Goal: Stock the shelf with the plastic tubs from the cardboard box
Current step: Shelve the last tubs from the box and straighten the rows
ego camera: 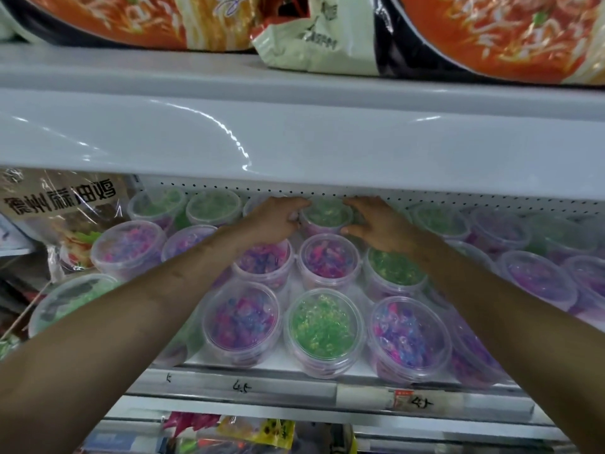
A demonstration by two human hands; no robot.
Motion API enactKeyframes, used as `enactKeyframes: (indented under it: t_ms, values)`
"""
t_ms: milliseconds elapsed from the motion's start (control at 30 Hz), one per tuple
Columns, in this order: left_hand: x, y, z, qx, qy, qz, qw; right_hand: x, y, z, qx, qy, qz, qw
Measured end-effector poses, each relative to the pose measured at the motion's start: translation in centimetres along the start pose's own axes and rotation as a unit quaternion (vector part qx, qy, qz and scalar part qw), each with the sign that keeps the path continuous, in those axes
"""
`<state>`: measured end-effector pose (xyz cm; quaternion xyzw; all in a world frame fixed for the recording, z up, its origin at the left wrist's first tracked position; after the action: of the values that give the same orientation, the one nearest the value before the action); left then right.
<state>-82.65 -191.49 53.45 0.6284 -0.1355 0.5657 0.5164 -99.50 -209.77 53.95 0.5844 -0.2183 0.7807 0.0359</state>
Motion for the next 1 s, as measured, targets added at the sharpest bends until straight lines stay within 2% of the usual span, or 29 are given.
enactKeyframes:
  t_ms: [300,433,533,700,867,1000]
  values:
    - [1.9,-1.1,-2.4,-0.057,-0.010,-0.015,0.998,1.0,0.3,-1.8,0.026,-0.013,0.050,0.998]
    - [2.9,-0.6,-3.3,-0.073,-0.070,-0.019,0.995,1.6,0.3,-2.9,0.039,-0.081,0.090,0.992]
    - [2.8,-0.7,-3.6,-0.070,-0.101,-0.013,0.992,1.3,0.4,-3.5,0.042,-0.103,0.091,0.990]
    - [4.2,-2.9,-4.5,-0.048,-0.100,-0.050,0.993,1.2,-0.7,-3.5,0.075,-0.067,0.097,0.990]
    - [6.4,-5.4,-5.6,-0.047,-0.099,0.037,0.993,0.3,-4.0,-3.0,0.124,-0.048,0.131,0.982]
    - [7.8,-7.3,-7.0,-0.028,-0.132,0.061,0.989,-1.8,-7.8,-1.8,0.152,-0.061,0.097,0.982]
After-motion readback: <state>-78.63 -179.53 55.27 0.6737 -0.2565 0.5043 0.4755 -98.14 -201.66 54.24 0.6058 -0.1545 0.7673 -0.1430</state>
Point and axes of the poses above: each hand's wrist, its own z-axis towards the middle knuckle, its own x-axis out of the back of the hand, y = z × x, the point moved 1 cm from there along z, towards the middle knuckle, and after that the axes turned 10 degrees about y, right-handed, at the moved point
